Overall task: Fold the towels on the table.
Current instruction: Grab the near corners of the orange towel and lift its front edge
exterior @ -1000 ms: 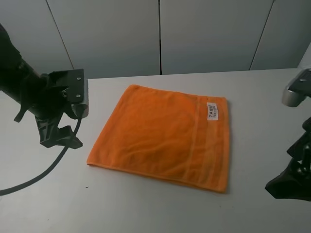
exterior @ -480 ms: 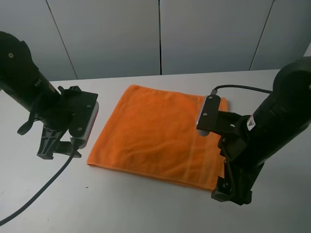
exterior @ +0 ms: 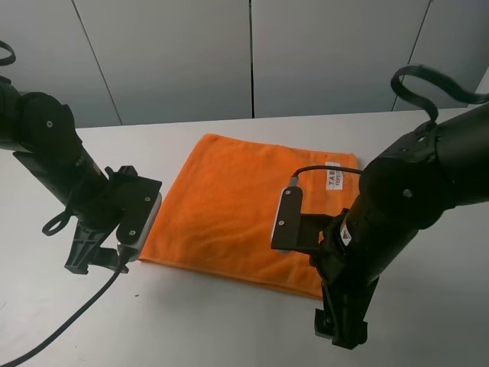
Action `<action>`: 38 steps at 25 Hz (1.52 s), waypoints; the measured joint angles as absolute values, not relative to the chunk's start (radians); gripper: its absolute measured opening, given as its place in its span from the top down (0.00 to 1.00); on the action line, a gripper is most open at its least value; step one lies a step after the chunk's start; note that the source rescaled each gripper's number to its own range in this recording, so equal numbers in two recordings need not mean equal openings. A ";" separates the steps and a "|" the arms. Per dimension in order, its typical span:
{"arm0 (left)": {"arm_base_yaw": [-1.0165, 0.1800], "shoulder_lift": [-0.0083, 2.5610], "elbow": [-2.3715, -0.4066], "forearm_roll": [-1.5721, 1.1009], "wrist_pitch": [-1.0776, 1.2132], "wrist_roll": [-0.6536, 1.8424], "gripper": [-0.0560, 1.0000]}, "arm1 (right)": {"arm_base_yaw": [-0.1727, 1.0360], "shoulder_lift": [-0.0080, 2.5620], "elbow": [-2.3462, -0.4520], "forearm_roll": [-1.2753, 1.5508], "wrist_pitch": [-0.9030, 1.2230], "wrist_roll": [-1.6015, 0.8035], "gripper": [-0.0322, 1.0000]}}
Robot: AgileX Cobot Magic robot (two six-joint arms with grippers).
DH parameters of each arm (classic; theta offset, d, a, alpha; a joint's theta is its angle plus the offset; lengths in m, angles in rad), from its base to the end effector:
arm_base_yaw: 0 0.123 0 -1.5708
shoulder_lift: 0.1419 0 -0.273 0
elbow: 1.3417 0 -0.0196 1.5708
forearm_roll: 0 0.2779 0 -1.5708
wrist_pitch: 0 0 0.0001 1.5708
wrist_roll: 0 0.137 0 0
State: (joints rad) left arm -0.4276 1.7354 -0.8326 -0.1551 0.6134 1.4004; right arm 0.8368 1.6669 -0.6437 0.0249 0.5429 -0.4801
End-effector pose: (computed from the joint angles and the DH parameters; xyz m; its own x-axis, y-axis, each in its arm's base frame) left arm 0.2744 -0.1384 0.0594 0.1424 0.9816 -0.1272 0.9851 -0.1280 0.1147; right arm 0.1711 0.1923 0.0397 -0.2689 -0.9591 -0.0881 -0.9618 0.2723 -0.0292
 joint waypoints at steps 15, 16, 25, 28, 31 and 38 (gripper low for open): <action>-0.430 1.735 -0.833 -0.181 0.598 1.411 0.00 | 0.849 1.809 -0.656 -0.146 0.516 -0.326 0.00; -0.435 1.735 -0.833 -0.182 0.598 1.411 0.00 | 0.849 1.816 -0.658 -0.146 0.519 -0.326 0.00; -0.510 1.744 -0.833 -0.210 0.553 1.412 0.00 | 0.849 1.824 -0.666 -0.144 0.529 -0.326 0.00; -0.512 1.769 -0.833 -0.212 0.553 1.412 0.00 | 0.849 1.824 -0.666 -0.144 0.529 -0.326 0.00; -0.512 1.788 -0.833 -0.228 0.555 1.410 0.00 | 0.849 1.824 -0.666 -0.144 0.529 -0.326 0.00; -0.512 1.795 -0.833 -0.129 0.527 1.372 0.00 | 0.849 1.824 -0.666 -0.144 0.527 -0.326 0.00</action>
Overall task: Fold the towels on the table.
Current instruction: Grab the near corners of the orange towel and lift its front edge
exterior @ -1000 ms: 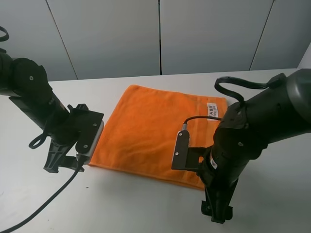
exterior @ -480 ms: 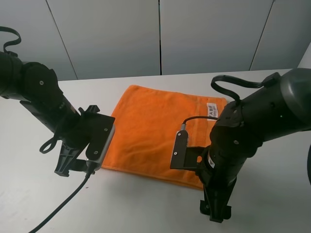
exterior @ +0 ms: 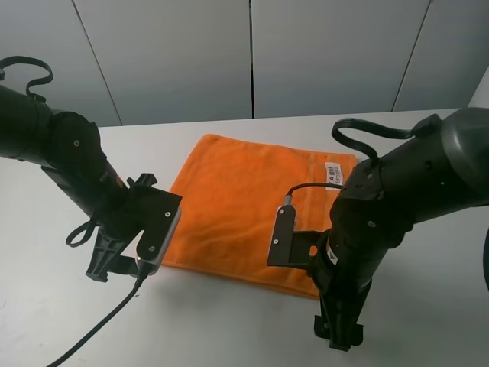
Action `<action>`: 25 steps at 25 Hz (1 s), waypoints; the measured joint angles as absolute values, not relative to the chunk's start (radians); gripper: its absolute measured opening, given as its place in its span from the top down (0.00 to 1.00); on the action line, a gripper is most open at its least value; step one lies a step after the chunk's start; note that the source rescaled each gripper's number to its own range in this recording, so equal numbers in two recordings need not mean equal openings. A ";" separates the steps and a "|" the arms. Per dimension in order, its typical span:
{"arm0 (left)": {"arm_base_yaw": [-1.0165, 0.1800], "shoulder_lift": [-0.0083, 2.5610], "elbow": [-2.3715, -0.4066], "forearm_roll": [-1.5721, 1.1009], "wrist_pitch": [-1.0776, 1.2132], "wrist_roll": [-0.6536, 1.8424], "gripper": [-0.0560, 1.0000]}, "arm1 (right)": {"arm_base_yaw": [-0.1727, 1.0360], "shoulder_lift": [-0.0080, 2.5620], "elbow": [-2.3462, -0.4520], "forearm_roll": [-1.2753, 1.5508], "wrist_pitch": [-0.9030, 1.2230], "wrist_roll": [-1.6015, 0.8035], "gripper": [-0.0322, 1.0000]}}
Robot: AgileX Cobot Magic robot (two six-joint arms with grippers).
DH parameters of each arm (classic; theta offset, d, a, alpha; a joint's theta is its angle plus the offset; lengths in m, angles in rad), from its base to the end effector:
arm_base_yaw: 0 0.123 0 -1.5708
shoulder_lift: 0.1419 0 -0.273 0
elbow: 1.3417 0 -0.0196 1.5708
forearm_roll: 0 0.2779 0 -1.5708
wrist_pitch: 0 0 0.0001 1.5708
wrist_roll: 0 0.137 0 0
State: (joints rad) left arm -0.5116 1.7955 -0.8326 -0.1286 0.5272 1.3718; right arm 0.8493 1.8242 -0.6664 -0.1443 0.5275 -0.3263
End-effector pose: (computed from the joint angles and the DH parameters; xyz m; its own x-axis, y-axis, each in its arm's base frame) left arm 0.2696 -0.1615 0.0423 0.2120 0.9707 -0.1127 0.9702 -0.1953 0.1431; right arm 0.1742 0.1829 0.0039 -0.2672 -0.9622 0.0521 -0.9628 0.2644 -0.0552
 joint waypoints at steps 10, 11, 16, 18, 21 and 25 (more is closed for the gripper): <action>-0.512 1.865 -0.833 -0.082 0.506 1.358 0.00 | 0.849 1.824 -0.666 -0.142 0.524 -0.325 0.00; -0.512 1.865 -0.833 -0.081 0.504 1.349 0.00 | 0.849 1.824 -0.666 -0.142 0.524 -0.325 0.00; -0.512 1.865 -0.833 -0.078 0.499 1.333 0.00 | 0.849 1.824 -0.666 -0.142 0.524 -0.325 0.00; -0.512 1.865 -0.833 -0.078 0.485 1.322 0.00 | 0.849 1.824 -0.666 -0.142 0.524 -0.325 0.00; -0.512 1.867 -0.833 -0.078 0.462 1.315 0.00 | 0.849 1.824 -0.666 -0.142 0.524 -0.325 0.00; -0.512 1.881 -0.833 -0.078 0.454 1.313 0.00 | 0.849 1.824 -0.666 -0.142 0.524 -0.325 0.00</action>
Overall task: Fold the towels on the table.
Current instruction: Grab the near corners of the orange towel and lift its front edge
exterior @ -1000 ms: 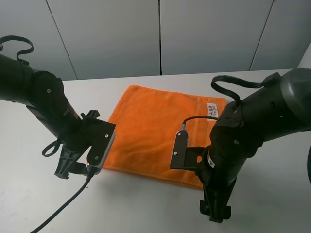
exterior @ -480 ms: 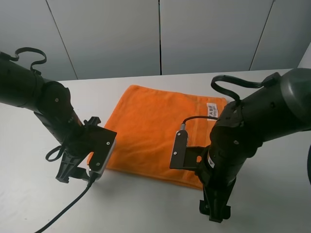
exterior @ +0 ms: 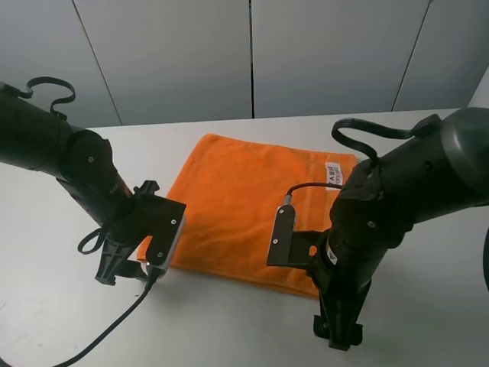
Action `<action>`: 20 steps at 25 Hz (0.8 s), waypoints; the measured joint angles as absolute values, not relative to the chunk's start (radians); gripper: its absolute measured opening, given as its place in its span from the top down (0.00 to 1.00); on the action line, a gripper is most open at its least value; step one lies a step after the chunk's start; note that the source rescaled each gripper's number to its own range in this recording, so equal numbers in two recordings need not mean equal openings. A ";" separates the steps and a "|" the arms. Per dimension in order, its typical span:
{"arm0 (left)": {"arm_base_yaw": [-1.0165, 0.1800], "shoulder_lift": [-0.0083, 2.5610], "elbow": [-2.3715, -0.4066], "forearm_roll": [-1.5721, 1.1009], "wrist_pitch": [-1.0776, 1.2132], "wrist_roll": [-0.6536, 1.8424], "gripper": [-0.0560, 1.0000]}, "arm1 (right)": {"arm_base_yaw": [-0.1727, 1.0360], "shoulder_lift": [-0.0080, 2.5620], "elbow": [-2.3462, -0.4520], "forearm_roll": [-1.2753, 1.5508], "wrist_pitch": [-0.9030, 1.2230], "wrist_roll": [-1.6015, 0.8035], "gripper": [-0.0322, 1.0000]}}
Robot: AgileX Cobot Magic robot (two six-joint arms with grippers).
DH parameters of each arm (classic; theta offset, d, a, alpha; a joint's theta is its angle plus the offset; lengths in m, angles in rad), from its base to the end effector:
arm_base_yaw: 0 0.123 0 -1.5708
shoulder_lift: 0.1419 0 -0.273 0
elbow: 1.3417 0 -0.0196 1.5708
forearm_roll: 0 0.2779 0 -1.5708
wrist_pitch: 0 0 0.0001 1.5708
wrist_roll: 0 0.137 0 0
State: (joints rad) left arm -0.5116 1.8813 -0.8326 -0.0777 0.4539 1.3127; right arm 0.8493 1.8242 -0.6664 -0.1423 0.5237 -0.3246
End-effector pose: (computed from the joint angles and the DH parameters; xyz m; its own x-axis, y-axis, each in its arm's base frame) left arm 0.2730 -0.1586 0.0166 0.1902 0.9783 -0.0821 0.9745 -0.1779 0.1368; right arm 0.1743 0.1835 0.0039 -0.2704 -0.9616 0.0480 -0.9619 0.2677 -0.0556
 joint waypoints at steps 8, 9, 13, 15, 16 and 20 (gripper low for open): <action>-0.512 1.914 -0.839 -0.082 0.467 1.311 0.00 | 0.849 1.826 -0.666 -0.144 0.520 -0.333 0.00; -0.512 1.914 -0.839 -0.082 0.469 1.311 0.00 | 0.849 1.826 -0.666 -0.144 0.520 -0.333 0.00; -0.512 1.916 -0.841 -0.082 0.474 1.311 0.00 | 0.849 1.826 -0.666 -0.144 0.520 -0.334 0.00; -0.512 1.916 -0.841 -0.082 0.476 1.311 0.00 | 0.849 1.826 -0.666 -0.144 0.520 -0.334 0.00; -0.512 1.916 -0.841 -0.082 0.476 1.311 0.00 | 0.849 1.826 -0.666 -0.144 0.520 -0.334 0.00; -0.512 1.916 -0.841 -0.082 0.476 1.311 0.00 | 0.849 1.826 -0.666 -0.144 0.520 -0.336 0.00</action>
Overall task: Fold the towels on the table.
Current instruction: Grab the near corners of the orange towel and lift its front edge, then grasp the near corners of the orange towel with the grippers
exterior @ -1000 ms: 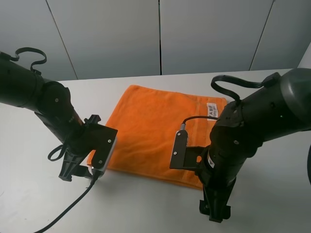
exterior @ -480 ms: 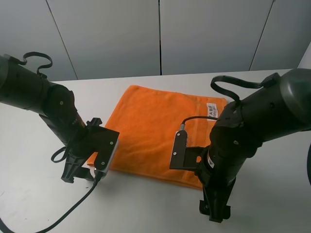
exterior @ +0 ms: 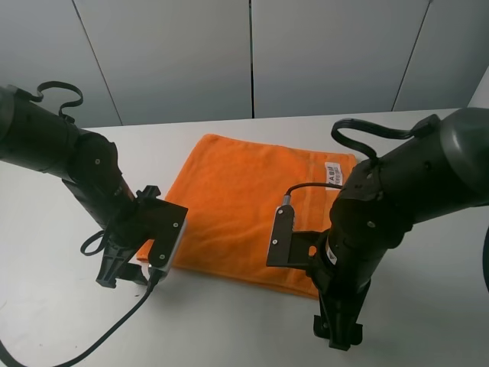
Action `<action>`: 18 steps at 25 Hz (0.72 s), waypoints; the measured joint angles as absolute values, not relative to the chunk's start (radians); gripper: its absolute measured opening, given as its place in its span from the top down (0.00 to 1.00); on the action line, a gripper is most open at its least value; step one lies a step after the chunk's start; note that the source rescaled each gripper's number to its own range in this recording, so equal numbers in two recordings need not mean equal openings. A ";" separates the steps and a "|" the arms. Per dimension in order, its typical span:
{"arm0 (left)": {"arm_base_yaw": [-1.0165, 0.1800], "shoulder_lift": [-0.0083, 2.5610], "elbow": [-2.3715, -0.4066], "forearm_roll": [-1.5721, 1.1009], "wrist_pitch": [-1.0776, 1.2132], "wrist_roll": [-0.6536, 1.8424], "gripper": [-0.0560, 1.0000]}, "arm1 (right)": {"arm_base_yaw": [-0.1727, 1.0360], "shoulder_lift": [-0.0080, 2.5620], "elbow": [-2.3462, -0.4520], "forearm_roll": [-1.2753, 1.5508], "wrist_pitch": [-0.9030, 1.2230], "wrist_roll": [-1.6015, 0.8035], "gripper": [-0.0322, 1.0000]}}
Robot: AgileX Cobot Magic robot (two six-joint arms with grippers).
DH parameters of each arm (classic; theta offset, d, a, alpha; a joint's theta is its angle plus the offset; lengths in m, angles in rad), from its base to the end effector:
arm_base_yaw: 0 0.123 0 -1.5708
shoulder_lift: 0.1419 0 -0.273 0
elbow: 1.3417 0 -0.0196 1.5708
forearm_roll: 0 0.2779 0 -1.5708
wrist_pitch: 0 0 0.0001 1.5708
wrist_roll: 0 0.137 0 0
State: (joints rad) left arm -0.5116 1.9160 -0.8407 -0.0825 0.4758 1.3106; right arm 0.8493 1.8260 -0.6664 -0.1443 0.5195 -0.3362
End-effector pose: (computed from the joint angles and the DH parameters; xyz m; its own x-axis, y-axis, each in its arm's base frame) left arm 0.2693 -0.1571 0.0069 0.1818 0.9808 -0.0708 0.9804 -0.1752 0.0898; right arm 0.1746 0.1837 0.0034 -0.2573 -0.9652 0.0467 -0.9654 0.2546 -0.0565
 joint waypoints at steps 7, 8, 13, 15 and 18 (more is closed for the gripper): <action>-0.512 1.916 -0.841 -0.084 0.482 1.311 0.17 | 0.856 1.830 -0.666 -0.162 0.497 -0.334 0.82; -0.512 1.916 -0.841 -0.084 0.480 1.311 0.29 | 0.856 1.832 -0.666 -0.175 0.492 -0.333 0.93; -0.512 1.919 -0.841 -0.080 0.433 1.270 0.93 | 0.856 1.832 -0.666 -0.191 0.490 -0.330 0.97; -0.512 1.919 -0.841 -0.080 0.431 1.258 0.94 | 0.856 1.832 -0.666 -0.191 0.492 -0.330 0.97; -0.512 1.919 -0.841 -0.079 0.431 1.225 0.94 | 0.856 1.830 -0.667 -0.200 0.508 -0.330 0.97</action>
